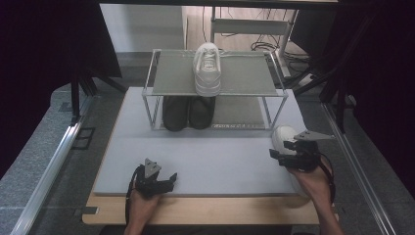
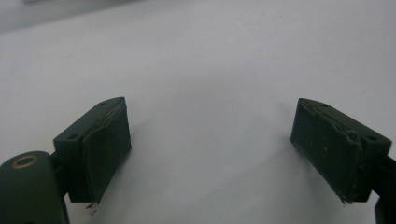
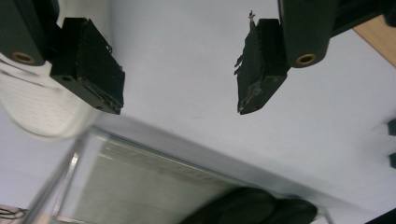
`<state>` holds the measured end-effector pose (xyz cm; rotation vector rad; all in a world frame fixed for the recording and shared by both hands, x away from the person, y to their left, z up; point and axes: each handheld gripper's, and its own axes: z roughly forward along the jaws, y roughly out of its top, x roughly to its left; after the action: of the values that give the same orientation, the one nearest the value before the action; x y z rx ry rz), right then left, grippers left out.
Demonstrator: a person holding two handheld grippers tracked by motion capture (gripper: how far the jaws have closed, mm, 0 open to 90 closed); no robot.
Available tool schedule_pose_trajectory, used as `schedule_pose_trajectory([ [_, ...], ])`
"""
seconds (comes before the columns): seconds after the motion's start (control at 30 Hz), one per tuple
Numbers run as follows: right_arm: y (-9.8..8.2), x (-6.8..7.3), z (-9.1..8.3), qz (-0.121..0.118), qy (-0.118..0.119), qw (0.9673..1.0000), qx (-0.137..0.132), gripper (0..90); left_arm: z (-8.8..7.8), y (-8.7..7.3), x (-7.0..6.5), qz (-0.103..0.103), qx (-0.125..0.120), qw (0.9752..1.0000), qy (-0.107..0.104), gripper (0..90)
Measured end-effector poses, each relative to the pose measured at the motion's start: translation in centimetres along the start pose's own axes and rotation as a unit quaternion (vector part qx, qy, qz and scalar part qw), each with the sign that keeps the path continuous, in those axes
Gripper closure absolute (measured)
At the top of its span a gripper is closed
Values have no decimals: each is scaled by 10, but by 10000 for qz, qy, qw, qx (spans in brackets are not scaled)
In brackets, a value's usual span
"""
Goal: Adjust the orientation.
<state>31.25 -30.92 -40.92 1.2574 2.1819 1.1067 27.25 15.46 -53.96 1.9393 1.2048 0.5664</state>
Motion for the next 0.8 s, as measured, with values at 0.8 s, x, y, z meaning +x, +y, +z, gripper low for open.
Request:
schedule_pose_trajectory([
  [0.8, -31, -63, -51, 406, -1183, 9920, 172, 404, 0, 0, 0, -1, 2, 10000, 7, 118],
])
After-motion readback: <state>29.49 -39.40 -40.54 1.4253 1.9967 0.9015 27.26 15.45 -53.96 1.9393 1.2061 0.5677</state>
